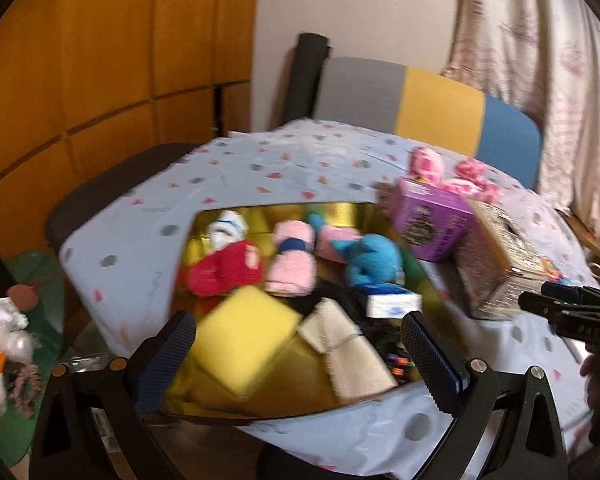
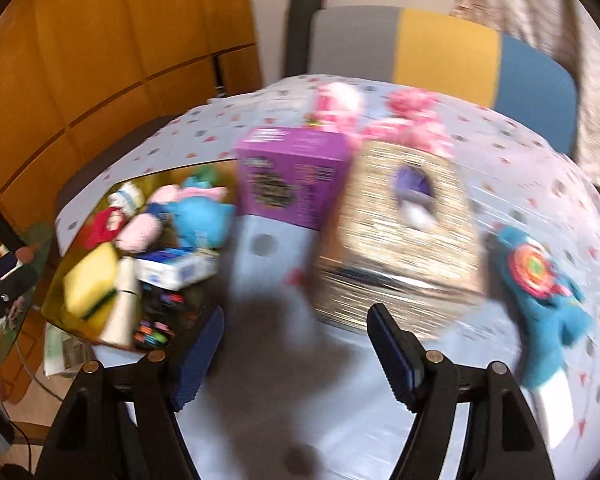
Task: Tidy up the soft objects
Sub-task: 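Grasp the white block from the table with the right tool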
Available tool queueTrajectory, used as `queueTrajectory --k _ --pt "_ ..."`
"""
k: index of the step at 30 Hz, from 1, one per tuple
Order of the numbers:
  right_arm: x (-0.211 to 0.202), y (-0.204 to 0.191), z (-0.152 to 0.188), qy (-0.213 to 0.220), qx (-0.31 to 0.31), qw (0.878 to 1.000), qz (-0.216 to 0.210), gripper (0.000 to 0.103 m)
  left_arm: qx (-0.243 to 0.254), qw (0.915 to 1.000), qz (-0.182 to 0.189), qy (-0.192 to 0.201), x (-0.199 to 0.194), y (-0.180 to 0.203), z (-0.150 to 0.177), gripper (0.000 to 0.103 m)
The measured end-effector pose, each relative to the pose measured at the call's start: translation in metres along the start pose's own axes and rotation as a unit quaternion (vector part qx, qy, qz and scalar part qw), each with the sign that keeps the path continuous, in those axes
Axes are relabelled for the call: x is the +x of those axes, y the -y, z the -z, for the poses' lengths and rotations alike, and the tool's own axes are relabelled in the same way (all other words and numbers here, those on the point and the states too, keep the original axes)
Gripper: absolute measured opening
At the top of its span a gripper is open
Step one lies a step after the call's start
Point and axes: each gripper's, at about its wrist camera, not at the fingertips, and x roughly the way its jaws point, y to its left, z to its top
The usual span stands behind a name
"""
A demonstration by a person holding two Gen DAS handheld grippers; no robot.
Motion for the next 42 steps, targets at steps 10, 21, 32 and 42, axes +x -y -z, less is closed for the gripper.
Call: queueTrajectory --k 10,21,32,42 --pt "-0.04 0.163 0.038 -0.052 0.113 0.988 0.087 0.076 0.051 0.993 0.102 -0.032 0.005 0.06 -0.001 0.103" --pt "0.003 0.252 0.07 -0.198 0.095 0.965 0.142 0.076 0.109 0.9783 0.159 -0.075 0.015 0.125 0.005 0.103" --pt "0.025 0.27 0.083 -0.23 0.087 0.961 0.13 0.061 0.143 0.962 0.205 -0.111 0.026 0.173 0.006 0.103" --pt "-0.013 0.319 0.096 -0.223 0.218 0.926 0.212 0.062 0.203 0.9273 0.285 -0.134 0.027 0.273 -0.004 0.103"
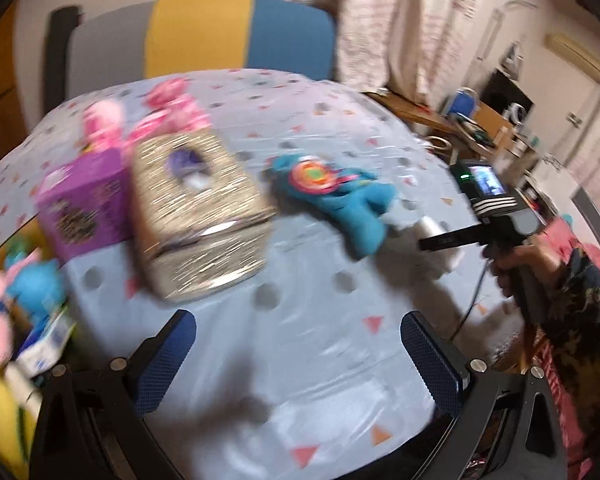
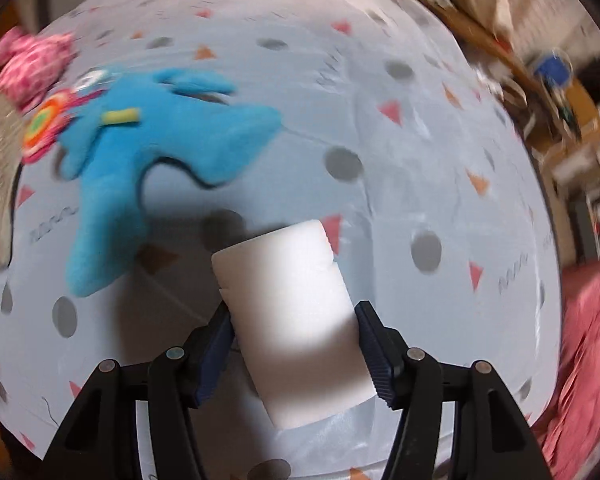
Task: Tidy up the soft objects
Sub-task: 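Grasp the white block from the table with the right tool, then grasp the blue lollipop plush with the left tool while the right tool holds the white block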
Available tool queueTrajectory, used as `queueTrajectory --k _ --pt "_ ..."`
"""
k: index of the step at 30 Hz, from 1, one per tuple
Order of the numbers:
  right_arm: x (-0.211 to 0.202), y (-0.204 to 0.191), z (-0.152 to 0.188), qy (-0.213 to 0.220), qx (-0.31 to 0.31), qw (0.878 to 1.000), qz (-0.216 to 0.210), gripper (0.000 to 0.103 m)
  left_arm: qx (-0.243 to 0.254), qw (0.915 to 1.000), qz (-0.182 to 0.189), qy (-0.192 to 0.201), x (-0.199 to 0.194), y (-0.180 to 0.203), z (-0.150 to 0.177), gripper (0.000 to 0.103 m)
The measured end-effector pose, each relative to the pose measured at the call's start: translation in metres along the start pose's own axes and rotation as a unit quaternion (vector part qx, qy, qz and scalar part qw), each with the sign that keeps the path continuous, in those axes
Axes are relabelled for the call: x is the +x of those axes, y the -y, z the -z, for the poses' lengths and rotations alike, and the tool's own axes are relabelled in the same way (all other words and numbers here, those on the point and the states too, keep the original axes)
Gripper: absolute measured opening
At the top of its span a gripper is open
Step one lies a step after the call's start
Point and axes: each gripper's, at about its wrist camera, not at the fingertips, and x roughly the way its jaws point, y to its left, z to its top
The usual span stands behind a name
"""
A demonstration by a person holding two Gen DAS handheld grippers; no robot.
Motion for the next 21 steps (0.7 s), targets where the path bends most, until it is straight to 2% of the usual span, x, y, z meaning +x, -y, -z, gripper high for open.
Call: queueTrajectory --k 4,6,10,12,14,16,19,21 --pt "0.008 0.018 0.002 -0.003 0.057 0.998 -0.032 0.062 -0.007 0.9995 0.027 -0.011 0.031 0.025 -0.029 0.103" --pt "0.012 0.024 0.003 0.001 0.085 0.996 -0.039 0.062 -0.003 0.9995 0.024 -0.018 0.048 0.036 -0.039 0.101" --pt "0.013 0.033 0.002 0.021 0.137 0.989 -0.042 0.062 -0.007 0.999 0.015 -0.042 0.09 0.054 -0.057 0.088" --pt "0.005 0.042 0.005 0.043 0.156 0.986 -0.032 0.062 -0.018 0.9984 0.013 -0.052 0.108 0.058 -0.063 0.086" --pt "0.002 0.05 0.008 0.054 0.175 0.982 -0.049 0.062 -0.024 0.9977 0.015 -0.062 0.125 0.062 -0.067 0.079" --pt "0.0 0.049 0.009 0.054 0.182 0.98 -0.062 0.062 -0.033 0.9963 0.016 -0.078 0.147 0.066 -0.072 0.075" --pt "0.002 0.047 0.001 0.061 0.168 0.982 -0.052 0.062 -0.045 0.9946 0.024 -0.091 0.174 0.068 -0.077 0.068" --pt "-0.002 0.042 0.001 0.067 0.159 0.984 -0.047 0.062 -0.063 0.9927 0.02 -0.101 0.193 0.065 -0.08 0.067"
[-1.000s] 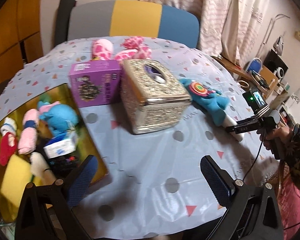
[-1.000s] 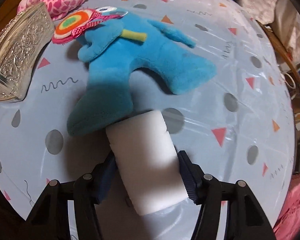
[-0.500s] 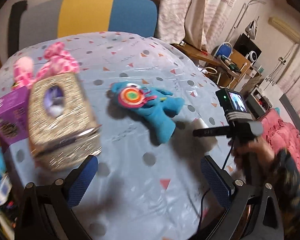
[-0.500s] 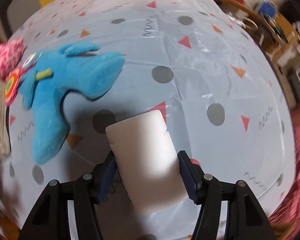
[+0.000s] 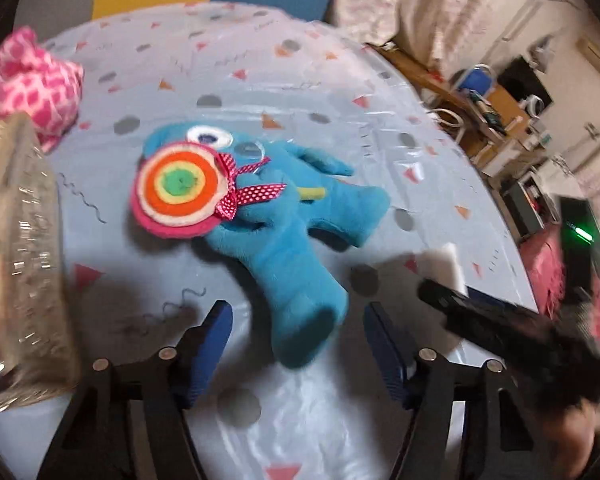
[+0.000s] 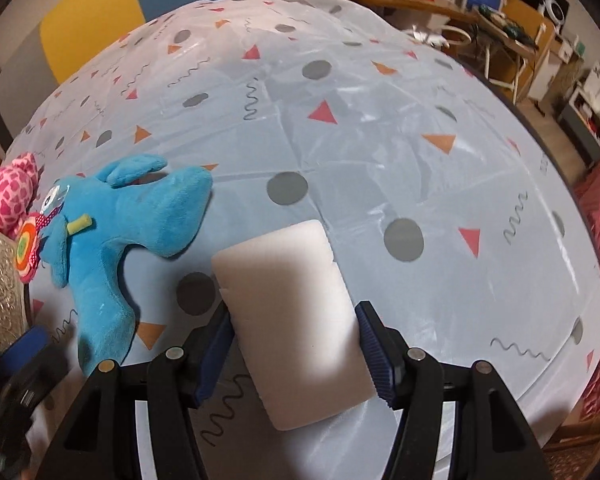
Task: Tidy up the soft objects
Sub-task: 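Grasp the blue lollipop plush with the left tool while the right tool holds the white block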
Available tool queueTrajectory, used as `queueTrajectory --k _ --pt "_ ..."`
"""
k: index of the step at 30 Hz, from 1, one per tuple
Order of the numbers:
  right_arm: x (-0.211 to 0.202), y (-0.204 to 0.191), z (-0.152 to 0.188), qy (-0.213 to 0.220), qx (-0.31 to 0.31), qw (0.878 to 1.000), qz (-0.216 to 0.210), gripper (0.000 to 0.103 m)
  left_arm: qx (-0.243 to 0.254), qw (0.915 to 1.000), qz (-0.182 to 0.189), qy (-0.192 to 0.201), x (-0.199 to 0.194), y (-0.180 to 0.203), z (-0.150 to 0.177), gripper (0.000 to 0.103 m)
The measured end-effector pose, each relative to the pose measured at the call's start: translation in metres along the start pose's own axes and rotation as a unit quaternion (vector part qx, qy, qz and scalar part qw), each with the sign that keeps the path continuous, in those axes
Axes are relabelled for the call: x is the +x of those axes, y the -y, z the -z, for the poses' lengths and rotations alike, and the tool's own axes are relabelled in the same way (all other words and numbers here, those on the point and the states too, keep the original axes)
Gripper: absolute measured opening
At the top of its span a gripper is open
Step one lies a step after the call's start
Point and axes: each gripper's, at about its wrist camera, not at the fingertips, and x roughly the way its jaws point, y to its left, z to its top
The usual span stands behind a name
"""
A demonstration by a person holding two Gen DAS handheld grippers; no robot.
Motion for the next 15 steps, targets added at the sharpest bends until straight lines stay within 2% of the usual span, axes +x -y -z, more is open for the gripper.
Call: queueTrajectory --k 6,8,10,12,13,14,15 --pt "0.002 0.0 -0.001 0.009 -0.008 1.0 -0.006 0.062 -0.038 0.999 -0.018 0.016 0.032 -0.004 -0.015 0.07" --pt "0.003 -0.002 -0.002 0.007 -0.013 1.0 -0.007 0.062 -0.037 0.9987 -0.03 0.019 0.041 -0.002 -0.02 0.078" --pt "0.003 -0.005 -0.002 0.007 -0.02 1.0 -0.009 0.062 -0.03 0.9981 -0.05 0.019 0.051 -0.001 -0.024 0.08" --pt "0.005 -0.007 -0.003 0.005 -0.024 1.0 -0.011 0.062 -0.025 0.998 -0.057 0.008 0.059 -0.001 -0.025 0.078" --pt "0.006 -0.007 -0.003 0.003 -0.025 1.0 -0.014 0.062 -0.014 0.998 -0.06 0.011 0.058 0.001 -0.026 0.059" --pt "0.007 -0.007 -0.004 0.002 -0.025 1.0 -0.016 0.062 0.001 0.9979 -0.064 0.008 0.056 0.002 -0.025 0.051" --pt "0.008 -0.008 -0.004 0.0 -0.027 0.999 -0.018 0.062 0.009 0.9982 -0.06 0.002 0.054 0.001 -0.023 0.048"
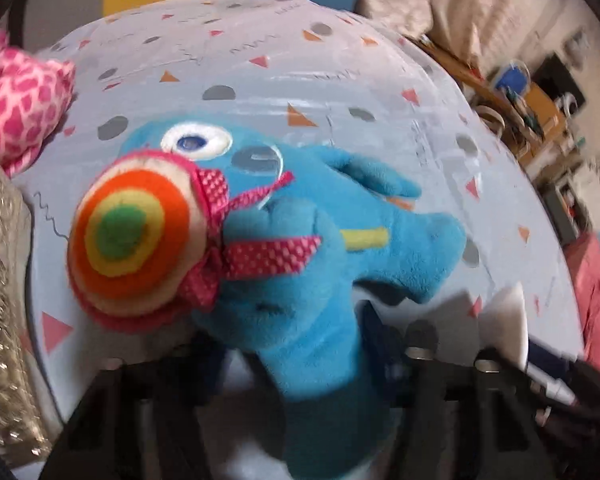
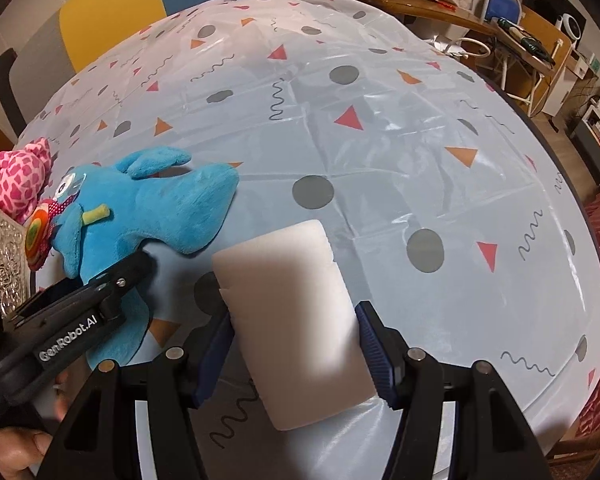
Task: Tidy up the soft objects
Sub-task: 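Grasp the blue lollipop plush with the left tool while the right tool holds the white block, then lift the blue plush and carry it toward the gold tray with the left tool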
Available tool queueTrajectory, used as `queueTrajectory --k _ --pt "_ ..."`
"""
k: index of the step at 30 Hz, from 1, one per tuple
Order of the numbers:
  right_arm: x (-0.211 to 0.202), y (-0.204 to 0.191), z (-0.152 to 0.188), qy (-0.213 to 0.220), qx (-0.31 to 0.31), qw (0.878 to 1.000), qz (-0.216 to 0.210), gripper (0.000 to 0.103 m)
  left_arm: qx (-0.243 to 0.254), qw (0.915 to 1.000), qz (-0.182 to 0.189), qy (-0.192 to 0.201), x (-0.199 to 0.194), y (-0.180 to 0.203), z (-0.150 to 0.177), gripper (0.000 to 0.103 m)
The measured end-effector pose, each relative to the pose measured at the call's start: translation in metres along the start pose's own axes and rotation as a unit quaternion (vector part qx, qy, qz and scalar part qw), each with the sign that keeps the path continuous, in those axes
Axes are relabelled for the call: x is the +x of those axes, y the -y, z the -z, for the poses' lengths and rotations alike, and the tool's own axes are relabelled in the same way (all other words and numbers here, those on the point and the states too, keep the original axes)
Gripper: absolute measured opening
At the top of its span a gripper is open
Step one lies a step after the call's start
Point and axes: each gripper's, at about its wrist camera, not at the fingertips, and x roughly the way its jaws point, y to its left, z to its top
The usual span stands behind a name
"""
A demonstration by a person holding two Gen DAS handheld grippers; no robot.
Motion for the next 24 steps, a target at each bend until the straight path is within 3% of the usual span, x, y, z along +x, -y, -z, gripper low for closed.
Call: queueTrajectory --k 2,9,11,14,15,16,20,24 --pt "0.001 -0.002 0.0 -0.002 -0.006 1.0 -0.003 0.062 0.005 0.9999 0.014 -0.003 -0.007 -0.006 0.005 0.041" --pt "0.009 -0.005 0.003 -0.024 -0.011 1.0 -0.005 0.062 0.059 0.9977 0.034 -0.008 -0.052 -0.027 0.061 0.041" --pt "0.005 0.008 0.001 -0.015 0.018 1.0 0.004 0.061 0.071 0.9963 0.045 -0.017 -0.058 -0.035 0.078 0.041" --pt "-0.001 0.036 0.001 0.001 0.082 0.995 0.054 0.061 0.12 0.992 0.037 -0.014 -0.067 -0.029 0.1 0.041" --pt "-0.003 0.041 0.001 0.008 0.096 0.994 0.051 0.061 0.131 0.9902 0.047 -0.015 -0.07 -0.028 0.105 0.041" --pt "-0.006 0.043 0.001 0.015 0.104 0.994 0.02 0.061 0.142 0.988 0.058 -0.017 -0.073 -0.026 0.11 0.041" --pt "-0.002 0.012 0.003 0.003 0.042 0.999 -0.033 0.061 0.19 0.9781 0.084 -0.017 -0.092 -0.024 0.147 0.041" --pt "0.018 -0.022 0.008 -0.05 -0.03 0.997 -0.044 0.061 0.165 0.9818 0.092 -0.008 -0.109 -0.046 0.176 0.043"
